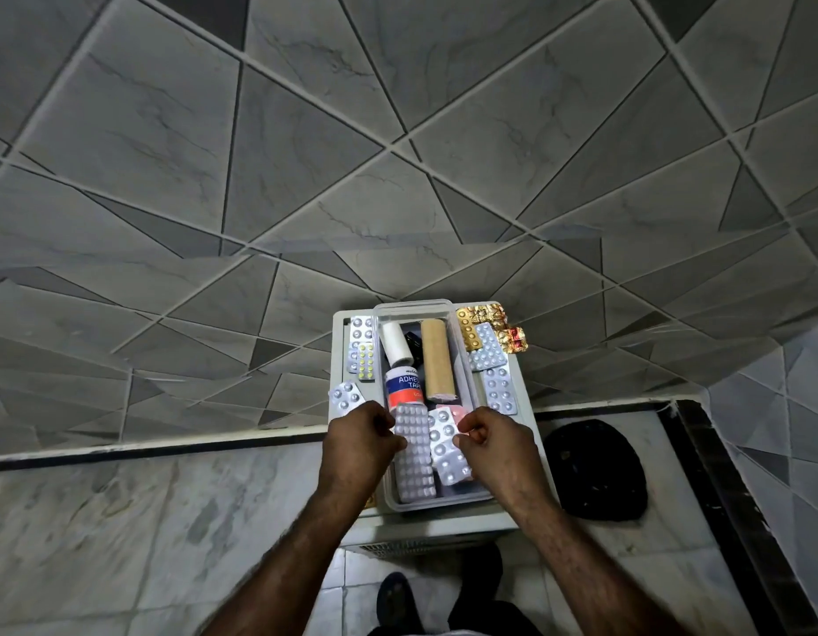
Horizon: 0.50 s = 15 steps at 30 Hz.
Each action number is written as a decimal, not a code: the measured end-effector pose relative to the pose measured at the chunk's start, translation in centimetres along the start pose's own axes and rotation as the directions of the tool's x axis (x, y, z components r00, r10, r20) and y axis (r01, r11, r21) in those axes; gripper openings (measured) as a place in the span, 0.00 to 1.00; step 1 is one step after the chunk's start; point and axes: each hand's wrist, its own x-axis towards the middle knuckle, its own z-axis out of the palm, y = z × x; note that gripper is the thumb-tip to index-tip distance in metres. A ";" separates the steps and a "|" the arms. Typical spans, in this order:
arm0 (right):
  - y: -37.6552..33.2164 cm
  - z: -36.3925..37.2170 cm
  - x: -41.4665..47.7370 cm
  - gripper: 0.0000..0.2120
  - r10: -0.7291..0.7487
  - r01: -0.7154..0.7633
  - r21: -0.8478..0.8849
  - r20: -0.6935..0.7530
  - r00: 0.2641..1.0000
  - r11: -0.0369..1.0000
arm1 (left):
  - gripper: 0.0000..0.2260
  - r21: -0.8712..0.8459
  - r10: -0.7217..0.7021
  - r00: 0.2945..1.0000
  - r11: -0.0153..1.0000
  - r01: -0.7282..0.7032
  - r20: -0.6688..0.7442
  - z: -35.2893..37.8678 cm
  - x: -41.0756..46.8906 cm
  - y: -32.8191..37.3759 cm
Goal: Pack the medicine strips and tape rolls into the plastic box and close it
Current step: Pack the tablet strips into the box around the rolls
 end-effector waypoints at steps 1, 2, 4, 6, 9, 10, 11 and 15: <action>0.1 -0.2 0.2 0.03 -0.003 0.003 -0.004 0.002 1.000 1.000 | 0.10 0.049 0.025 1.000 0.998 -0.024 -0.010 0.1 -0.1 0.1; 0.2 -0.4 0.4 0.02 -0.003 0.003 0.017 0.001 1.000 1.000 | 0.11 0.101 0.044 0.999 0.994 -0.043 -0.017 0.2 0.0 0.3; 0.5 -0.9 1.2 0.02 -0.004 0.005 0.056 -0.018 1.000 0.998 | 0.11 0.179 0.082 0.996 0.981 -0.075 -0.032 0.4 0.1 0.7; 0.7 -1.6 2.1 0.03 -0.008 0.011 0.060 -0.046 0.999 0.998 | 0.10 0.188 0.099 0.994 0.978 -0.088 -0.053 0.3 0.4 0.9; 1.4 -3.1 4.4 0.05 0.029 -0.023 0.095 -0.064 0.997 0.995 | 0.09 0.058 0.083 0.990 0.995 -0.077 -0.114 -0.3 1.2 1.4; 1.6 -3.5 5.3 0.05 0.044 -0.036 0.098 -0.078 0.996 0.995 | 0.08 -0.013 0.060 0.988 0.998 -0.063 -0.143 -0.7 1.5 1.5; 1.9 -3.9 6.1 0.05 0.056 -0.048 0.085 -0.093 0.994 0.995 | 0.07 -0.075 0.033 0.984 0.996 -0.046 -0.174 -1.1 2.0 1.6; 2.5 -4.8 9.8 0.05 0.070 -0.072 -0.018 -0.084 0.994 0.997 | 0.07 -0.144 -0.119 0.958 0.986 0.083 -0.261 -2.2 5.1 1.0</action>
